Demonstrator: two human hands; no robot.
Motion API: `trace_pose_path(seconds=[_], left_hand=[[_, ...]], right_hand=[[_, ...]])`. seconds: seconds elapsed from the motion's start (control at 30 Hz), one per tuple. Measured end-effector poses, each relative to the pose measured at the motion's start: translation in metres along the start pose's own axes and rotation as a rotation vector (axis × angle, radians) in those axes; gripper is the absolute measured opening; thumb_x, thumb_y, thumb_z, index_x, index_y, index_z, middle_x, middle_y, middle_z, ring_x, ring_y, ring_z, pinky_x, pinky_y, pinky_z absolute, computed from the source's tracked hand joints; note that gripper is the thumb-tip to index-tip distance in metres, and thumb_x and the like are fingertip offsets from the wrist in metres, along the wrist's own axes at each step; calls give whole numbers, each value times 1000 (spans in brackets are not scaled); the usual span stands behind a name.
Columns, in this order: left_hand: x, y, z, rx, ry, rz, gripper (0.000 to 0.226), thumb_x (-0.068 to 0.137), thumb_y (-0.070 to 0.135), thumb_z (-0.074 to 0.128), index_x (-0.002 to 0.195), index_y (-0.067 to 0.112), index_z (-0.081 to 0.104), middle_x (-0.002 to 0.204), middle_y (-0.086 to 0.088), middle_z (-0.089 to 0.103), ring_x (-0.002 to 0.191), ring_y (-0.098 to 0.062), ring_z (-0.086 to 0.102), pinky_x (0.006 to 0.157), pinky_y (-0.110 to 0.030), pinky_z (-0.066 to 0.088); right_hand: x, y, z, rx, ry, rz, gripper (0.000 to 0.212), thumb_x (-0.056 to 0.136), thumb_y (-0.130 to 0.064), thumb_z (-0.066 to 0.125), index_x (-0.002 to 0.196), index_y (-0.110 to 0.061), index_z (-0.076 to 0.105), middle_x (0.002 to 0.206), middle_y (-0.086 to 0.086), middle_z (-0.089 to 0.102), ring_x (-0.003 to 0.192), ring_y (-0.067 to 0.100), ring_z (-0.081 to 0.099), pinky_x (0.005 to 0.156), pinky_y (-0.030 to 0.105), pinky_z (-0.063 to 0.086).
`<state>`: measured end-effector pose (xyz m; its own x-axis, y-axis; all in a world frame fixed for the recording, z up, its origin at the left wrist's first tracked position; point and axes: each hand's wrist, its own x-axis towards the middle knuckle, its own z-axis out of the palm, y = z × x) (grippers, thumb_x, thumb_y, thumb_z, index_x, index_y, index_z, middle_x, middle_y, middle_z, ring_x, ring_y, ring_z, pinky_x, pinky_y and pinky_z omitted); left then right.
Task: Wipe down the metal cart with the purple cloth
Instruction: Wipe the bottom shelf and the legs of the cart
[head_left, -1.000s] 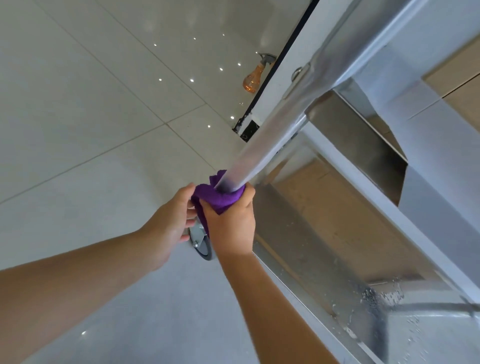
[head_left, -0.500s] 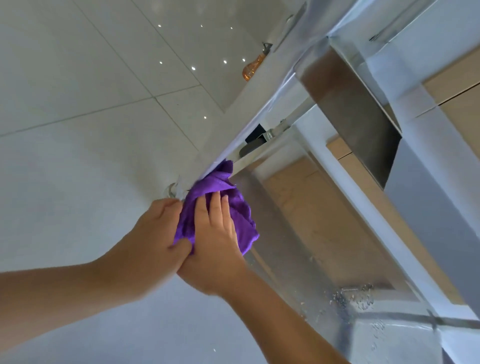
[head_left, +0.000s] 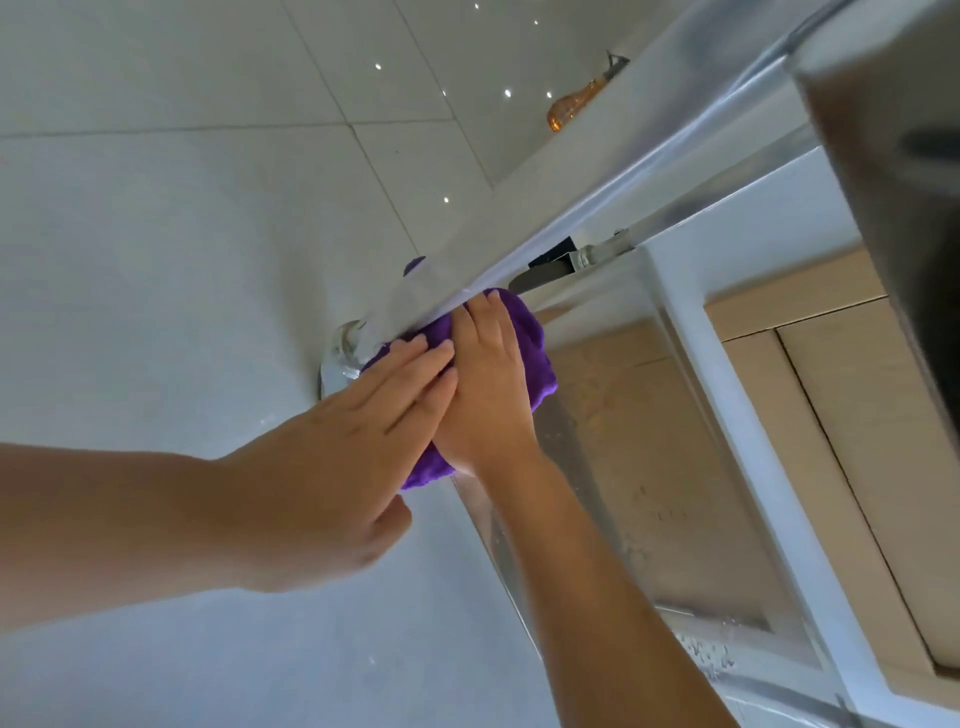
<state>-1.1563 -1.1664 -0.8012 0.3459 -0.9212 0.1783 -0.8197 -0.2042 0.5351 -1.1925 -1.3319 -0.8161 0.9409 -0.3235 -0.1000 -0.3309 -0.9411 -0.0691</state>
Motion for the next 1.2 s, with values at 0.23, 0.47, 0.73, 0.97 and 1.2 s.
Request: trace_pose_path(seconds=[0.23, 0.47, 0.73, 0.97, 1.2], left_hand=[[4, -2, 0, -6, 3, 27, 72, 72, 26, 35, 135, -9, 36, 143, -23, 35, 133, -28, 26, 110, -23, 10], [14, -17, 14, 198, -34, 64, 74, 61, 27, 60, 124, -10, 52, 132, -26, 50, 125, -29, 36, 105, -37, 18], [33, 16, 29, 133, 134, -13, 69, 82, 41, 34, 122, -11, 55, 130, -28, 51, 123, -39, 49, 101, -43, 25], [81, 11, 47, 79, 224, -130, 68, 81, 39, 32, 122, -10, 55, 126, -27, 55, 120, -39, 52, 99, -50, 39], [76, 9, 50, 79, 173, -139, 69, 84, 42, 33, 124, -10, 53, 127, -29, 54, 120, -40, 51, 103, -43, 25]], right_hand=[[21, 22, -21, 262, 49, -221, 48, 80, -49, 37, 97, -12, 63, 94, 1, 61, 95, 20, 52, 91, 40, 39], [51, 59, -26, 268, 213, 72, 49, 80, -56, 39, 77, -10, 57, 76, 1, 58, 81, 25, 55, 83, 45, 44], [73, 84, -30, 179, 270, 250, 47, 71, -64, 25, 66, -20, 40, 74, -1, 49, 85, 27, 51, 86, 44, 42], [87, 107, -29, 207, 303, 368, 60, 67, -66, 24, 79, -13, 49, 95, 12, 61, 99, 32, 53, 95, 48, 39], [102, 130, -37, 244, 292, 482, 42, 80, -49, 41, 84, -9, 55, 95, 10, 61, 96, 30, 54, 94, 47, 42]])
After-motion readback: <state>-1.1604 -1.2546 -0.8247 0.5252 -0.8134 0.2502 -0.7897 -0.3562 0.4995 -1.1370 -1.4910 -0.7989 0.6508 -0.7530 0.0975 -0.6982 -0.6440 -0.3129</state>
